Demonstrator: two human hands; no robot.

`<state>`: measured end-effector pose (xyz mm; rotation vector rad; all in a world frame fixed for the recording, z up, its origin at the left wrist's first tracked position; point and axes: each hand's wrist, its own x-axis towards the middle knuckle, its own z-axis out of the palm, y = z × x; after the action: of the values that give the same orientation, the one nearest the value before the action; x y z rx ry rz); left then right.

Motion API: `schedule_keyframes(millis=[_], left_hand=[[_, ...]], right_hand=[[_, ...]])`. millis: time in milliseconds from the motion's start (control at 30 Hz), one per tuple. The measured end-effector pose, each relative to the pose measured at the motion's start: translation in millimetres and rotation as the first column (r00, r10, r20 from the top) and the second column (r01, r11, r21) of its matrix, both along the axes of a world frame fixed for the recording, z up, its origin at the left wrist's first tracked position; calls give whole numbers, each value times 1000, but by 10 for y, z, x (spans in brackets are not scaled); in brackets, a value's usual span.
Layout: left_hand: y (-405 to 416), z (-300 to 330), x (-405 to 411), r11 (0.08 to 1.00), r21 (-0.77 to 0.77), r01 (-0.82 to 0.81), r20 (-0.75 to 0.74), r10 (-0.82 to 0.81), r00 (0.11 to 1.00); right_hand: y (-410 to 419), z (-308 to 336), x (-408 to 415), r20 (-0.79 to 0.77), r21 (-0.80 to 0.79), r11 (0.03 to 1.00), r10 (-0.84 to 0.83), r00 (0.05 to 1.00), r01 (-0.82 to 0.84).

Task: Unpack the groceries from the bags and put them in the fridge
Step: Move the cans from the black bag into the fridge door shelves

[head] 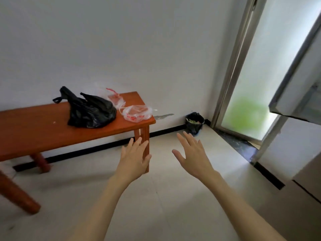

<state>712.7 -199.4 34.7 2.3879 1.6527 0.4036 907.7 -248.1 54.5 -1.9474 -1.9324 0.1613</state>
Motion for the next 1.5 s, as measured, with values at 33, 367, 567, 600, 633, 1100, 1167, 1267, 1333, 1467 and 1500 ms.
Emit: schedule_keyframes(millis=[33, 367, 567, 600, 633, 1100, 1167, 1267, 1333, 1467, 1500], left_hand=[[128, 25, -191, 1000, 2, -25, 2, 25, 1000], [1122, -259, -1465, 988, -44, -151, 46, 153, 987], [2061, -470, -1940, 965, -123, -232, 60, 240, 969], [2271, -463, -2011, 963, -115, -245, 55, 252, 966], [2483, -438, -2081, 961, -103, -256, 44, 262, 964], [4522, -431, -2972, 964, -65, -259, -18, 258, 966], [4842, -489, -3119, 969, -53, -242, -18, 242, 970], [5388, -578, -3328, 978, 5, -211, -77, 211, 975], [5735, -622, -3462, 983, 59, -172, -141, 179, 974], [6244, -698, -3726, 994, 80, -80, -256, 98, 962], [6340, -733, -3783, 995, 85, -45, -273, 66, 960]], right_hand=[[165, 19, -192, 1, 4, 1000, 25, 1000, -25], [1552, -126, -1372, -38, -32, 988, 147, 988, -148], [2621, -375, -1780, -111, -110, 969, 208, 972, -220], [2829, -374, -1844, -127, -112, 966, 219, 967, -234], [3037, -357, -1907, -142, -119, 962, 227, 963, -245], [5302, -541, -2776, -38, -185, 925, 332, 943, -333], [5581, -602, -2924, -21, -206, 925, 322, 946, -319], [6010, -693, -3206, -67, -207, 931, 294, 954, -301], [6303, -749, -3421, -154, -218, 934, 253, 955, -282], [6856, -832, -3877, -259, -318, 926, 120, 959, -202], [6984, -871, -3984, -242, -346, 925, 71, 968, -155]])
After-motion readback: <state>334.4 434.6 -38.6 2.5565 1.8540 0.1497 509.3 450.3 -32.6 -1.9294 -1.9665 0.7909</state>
